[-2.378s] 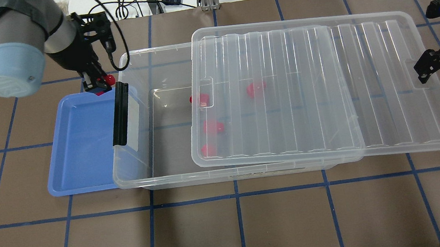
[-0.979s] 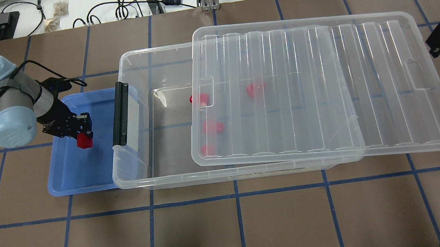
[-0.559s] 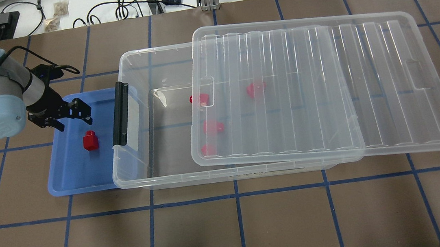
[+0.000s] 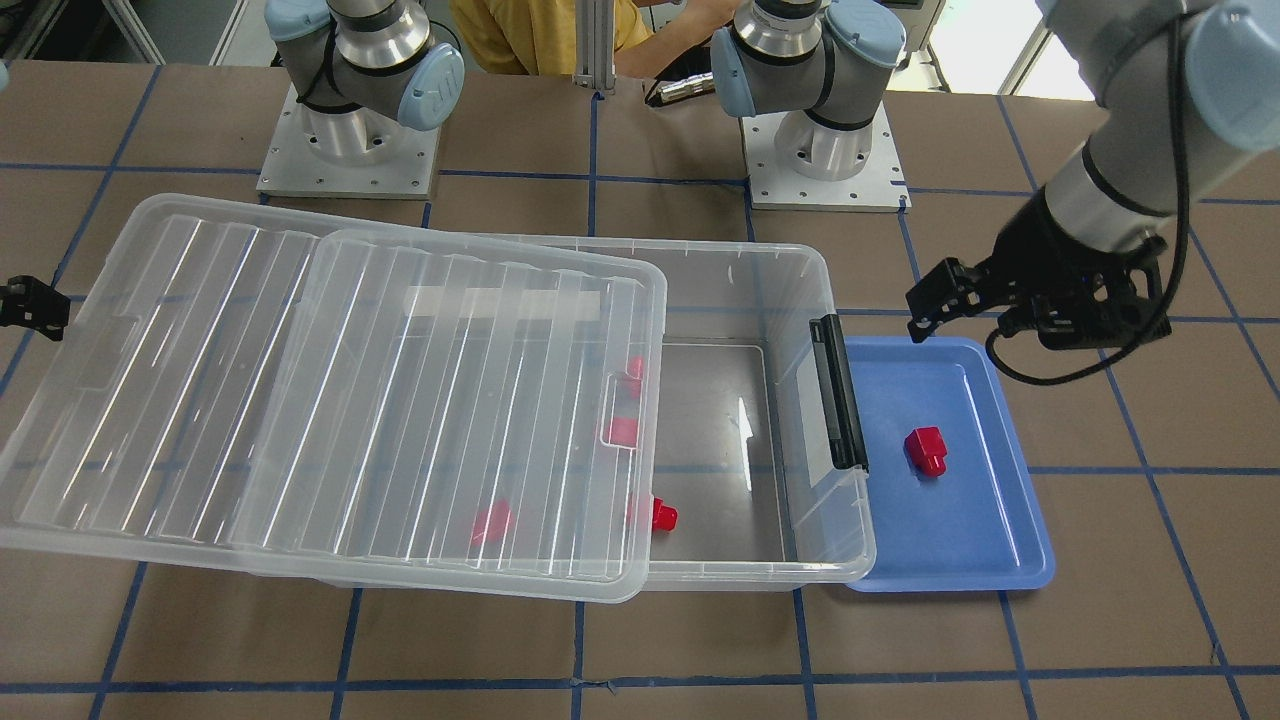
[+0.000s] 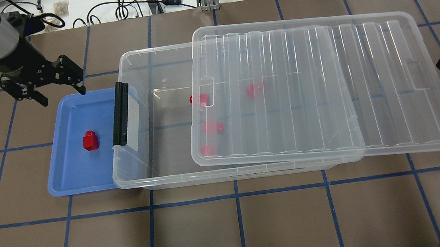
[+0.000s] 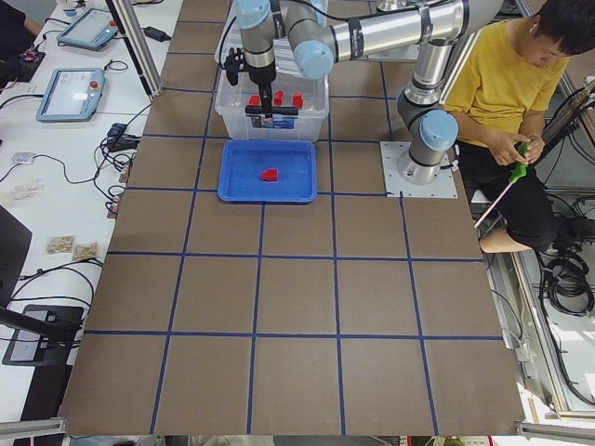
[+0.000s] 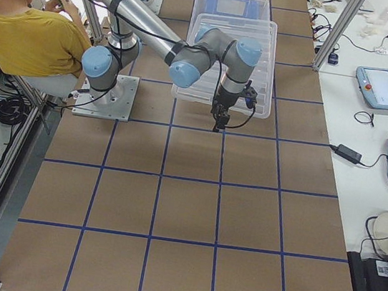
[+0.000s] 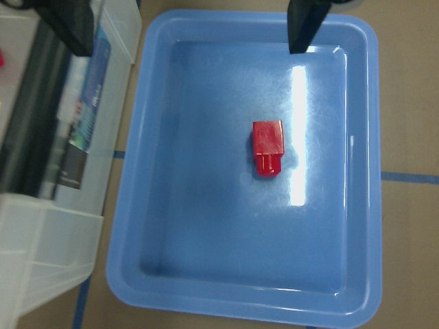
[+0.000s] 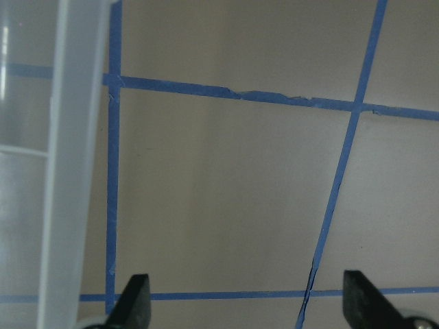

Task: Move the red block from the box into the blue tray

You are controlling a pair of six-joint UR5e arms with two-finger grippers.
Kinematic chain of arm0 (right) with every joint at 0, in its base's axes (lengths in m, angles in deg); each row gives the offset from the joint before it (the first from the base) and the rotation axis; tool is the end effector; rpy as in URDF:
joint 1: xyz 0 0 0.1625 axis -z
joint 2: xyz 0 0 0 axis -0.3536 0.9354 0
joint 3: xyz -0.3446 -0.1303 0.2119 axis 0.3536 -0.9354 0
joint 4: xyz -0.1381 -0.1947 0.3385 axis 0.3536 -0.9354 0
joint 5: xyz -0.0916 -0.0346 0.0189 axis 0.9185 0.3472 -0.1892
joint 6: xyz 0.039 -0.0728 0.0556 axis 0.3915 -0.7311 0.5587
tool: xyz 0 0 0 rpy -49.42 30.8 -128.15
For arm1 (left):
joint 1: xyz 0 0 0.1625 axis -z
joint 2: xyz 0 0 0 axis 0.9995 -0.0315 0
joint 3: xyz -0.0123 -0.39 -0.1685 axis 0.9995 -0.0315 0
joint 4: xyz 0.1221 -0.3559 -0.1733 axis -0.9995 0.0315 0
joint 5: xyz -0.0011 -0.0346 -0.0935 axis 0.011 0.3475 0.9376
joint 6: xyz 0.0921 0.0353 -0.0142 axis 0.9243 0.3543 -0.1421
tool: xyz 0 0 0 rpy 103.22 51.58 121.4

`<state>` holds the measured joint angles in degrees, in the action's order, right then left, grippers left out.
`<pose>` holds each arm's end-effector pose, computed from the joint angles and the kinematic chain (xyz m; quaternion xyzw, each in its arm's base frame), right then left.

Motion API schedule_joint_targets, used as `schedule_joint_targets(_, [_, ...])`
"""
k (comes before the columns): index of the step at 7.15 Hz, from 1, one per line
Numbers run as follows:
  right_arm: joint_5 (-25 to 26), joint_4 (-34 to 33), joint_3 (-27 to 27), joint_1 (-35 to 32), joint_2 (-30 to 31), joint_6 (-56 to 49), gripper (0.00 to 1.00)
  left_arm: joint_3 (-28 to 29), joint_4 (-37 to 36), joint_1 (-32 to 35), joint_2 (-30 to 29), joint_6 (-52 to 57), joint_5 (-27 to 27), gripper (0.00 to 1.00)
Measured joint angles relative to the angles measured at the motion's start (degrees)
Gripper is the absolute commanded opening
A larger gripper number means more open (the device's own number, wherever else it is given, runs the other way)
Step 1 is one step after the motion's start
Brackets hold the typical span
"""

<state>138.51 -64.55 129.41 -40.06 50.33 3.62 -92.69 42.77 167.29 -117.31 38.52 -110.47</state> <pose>-0.1659 -0.5206 0.3483 0.0543 -0.9908 -0.0906 0.0851 -0.0397 -0.5320 0.4560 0.0533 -0.9977 -0.0225 0.0353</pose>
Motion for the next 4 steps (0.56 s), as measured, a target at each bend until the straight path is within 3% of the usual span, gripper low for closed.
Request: schedule_joint_targets(4, [-6.5,0.2,0.2,-0.7,-0.1,2.6,1.0,0.7,0.9,9.3,4.6,-0.8,-0.8,1.0])
